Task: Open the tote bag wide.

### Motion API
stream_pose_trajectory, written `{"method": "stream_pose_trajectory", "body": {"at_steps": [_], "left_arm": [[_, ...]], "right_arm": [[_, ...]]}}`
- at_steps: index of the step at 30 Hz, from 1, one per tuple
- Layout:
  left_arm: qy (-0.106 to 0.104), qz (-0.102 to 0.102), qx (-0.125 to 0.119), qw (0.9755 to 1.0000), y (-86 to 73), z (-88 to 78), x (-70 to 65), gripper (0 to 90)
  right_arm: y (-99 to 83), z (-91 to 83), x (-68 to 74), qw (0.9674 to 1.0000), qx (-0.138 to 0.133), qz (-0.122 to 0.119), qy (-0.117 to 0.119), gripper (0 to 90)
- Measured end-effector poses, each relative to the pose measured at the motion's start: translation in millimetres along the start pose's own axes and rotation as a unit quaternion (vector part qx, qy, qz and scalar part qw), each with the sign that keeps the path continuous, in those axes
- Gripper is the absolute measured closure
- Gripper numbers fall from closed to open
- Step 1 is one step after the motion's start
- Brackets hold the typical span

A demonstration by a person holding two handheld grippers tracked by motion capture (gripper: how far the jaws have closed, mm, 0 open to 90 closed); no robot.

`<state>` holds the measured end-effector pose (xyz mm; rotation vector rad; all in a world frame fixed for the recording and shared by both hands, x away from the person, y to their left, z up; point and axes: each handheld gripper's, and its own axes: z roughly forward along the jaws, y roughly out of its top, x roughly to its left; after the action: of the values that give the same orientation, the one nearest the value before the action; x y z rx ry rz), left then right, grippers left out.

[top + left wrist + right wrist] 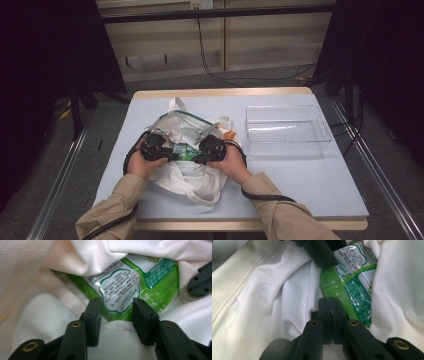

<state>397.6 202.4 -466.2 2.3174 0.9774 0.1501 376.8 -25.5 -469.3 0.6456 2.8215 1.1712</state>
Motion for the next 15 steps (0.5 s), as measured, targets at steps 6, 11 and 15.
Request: {"method": "stream_pose_trajectory", "body": {"at_steps": [6, 11, 15], "left_arm": [[0.012, -0.021, 0.012, 0.9996, 3.5, 2.5, -2.7, 79.3], [0.01, -0.033, 0.02, 0.9992, 8.4, -0.3, -5.2, 88.3], [-0.004, -0.05, 0.016, 0.9986, 14.6, -8.7, -1.9, 89.2]], "right_arm": [[-0.2, 1.1, 0.8, 1.0, 0.001, -0.001, -0.003, 88.5], [0.0, 0.9, 0.2, 1.0, 0.001, -0.001, -0.002, 89.3], [0.2, 1.3, 0.7, 1.0, 0.004, -0.008, 0.002, 90.0]]}}
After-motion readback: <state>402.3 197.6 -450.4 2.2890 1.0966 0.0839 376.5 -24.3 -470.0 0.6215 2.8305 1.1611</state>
